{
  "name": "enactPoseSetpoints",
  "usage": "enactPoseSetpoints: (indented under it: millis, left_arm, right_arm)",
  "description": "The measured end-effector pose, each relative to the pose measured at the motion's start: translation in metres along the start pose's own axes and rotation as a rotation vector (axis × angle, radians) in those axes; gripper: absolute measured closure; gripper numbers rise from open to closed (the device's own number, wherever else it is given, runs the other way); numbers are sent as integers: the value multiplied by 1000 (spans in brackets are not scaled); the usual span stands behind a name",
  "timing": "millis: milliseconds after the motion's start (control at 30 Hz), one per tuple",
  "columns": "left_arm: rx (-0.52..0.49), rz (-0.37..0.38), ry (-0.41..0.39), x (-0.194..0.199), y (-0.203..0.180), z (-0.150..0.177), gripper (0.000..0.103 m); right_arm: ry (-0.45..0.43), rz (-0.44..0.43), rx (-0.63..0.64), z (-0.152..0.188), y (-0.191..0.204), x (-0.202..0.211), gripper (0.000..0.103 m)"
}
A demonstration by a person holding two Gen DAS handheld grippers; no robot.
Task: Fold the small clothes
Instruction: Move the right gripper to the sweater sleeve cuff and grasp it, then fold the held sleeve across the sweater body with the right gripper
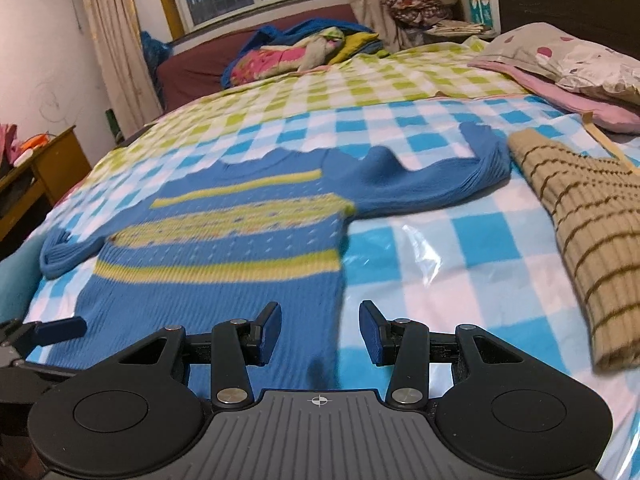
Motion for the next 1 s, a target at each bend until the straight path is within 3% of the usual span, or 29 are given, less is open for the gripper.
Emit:
enactPoseSetpoints:
  millis: [533, 767, 1000]
  left_arm:
    - [-20, 107, -56, -74, -66, -89, 0]
    - [-23, 137, -41, -98, -81, -97, 0]
    - [6, 143, -23, -108, -76, -90, 0]
  right_arm:
    - [-63, 183, -106, -111, -125, -74, 65]
    - [-75, 198, -201, -141, -169, -113, 69]
    - [-46, 229, -286, -156, -195, -140, 84]
Point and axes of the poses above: each gripper's, at about its wrist camera, not at the fingertips, and x roughly against the way its jaws point, y to its left, z to its underside, the point moved 2 cm from there along -x, roughly the way its jaws point, and after that the axes turned 5 degrees about -z, right-handed, at the moved point
